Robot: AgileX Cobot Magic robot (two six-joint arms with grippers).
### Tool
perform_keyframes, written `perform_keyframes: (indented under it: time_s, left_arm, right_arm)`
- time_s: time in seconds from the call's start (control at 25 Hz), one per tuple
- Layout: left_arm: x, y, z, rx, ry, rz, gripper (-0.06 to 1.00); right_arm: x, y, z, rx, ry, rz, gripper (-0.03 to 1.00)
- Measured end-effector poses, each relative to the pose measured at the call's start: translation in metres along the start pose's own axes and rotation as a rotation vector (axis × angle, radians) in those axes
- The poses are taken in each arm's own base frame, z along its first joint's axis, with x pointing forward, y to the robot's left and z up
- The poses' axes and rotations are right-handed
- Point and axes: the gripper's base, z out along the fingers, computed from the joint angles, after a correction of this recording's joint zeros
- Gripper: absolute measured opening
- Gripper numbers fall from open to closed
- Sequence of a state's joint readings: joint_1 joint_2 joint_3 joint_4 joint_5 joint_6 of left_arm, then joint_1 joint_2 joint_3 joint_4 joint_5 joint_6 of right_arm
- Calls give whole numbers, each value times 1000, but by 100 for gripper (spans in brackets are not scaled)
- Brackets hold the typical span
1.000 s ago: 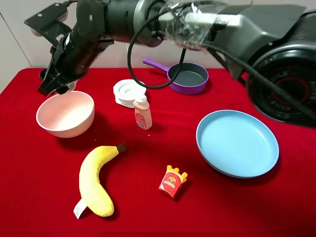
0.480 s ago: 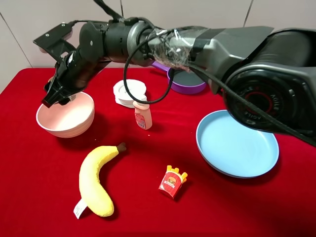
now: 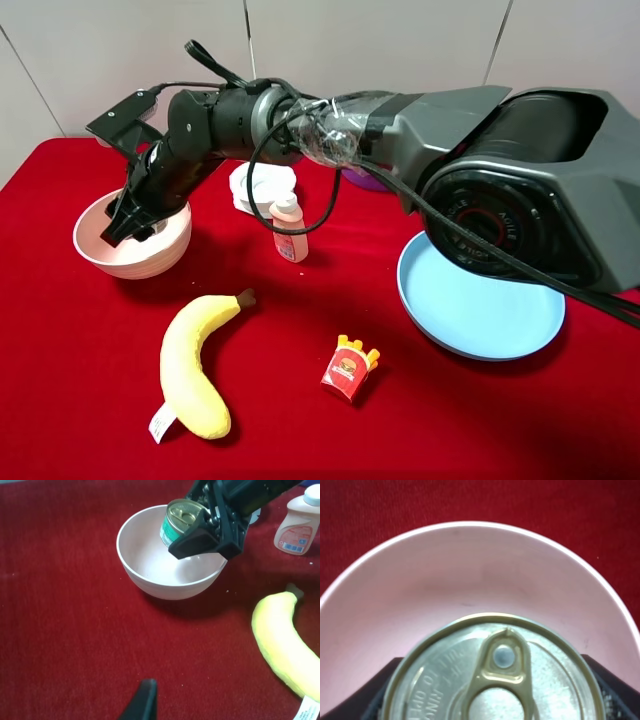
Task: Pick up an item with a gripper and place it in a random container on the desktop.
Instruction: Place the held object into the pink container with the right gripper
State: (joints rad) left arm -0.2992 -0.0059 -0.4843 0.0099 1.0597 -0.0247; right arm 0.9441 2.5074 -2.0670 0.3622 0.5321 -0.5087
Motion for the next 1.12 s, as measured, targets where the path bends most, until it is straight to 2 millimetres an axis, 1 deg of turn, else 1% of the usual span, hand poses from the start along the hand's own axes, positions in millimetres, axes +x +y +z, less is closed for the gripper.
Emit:
perform_keyframes:
  time_s: [0.88, 0.92, 1.0, 1.04, 1.12]
  left_arm:
    - [0, 0, 0, 0, 0, 0, 92]
    - [0, 0, 0, 0, 0, 0, 92]
    - [0, 0, 0, 0, 0, 0, 92]
    - [0, 0, 0, 0, 0, 0, 92]
    - [0, 0, 0, 0, 0, 0, 92]
  right_arm:
    - [-3, 0, 0, 0, -30, 23, 49]
    - [-3, 0, 0, 0, -30, 24, 51]
    - [-3, 0, 0, 1, -33, 24, 61]
    - [-3, 0, 0, 1, -34, 24, 65]
    - [-3, 0, 0, 2, -35, 24, 67]
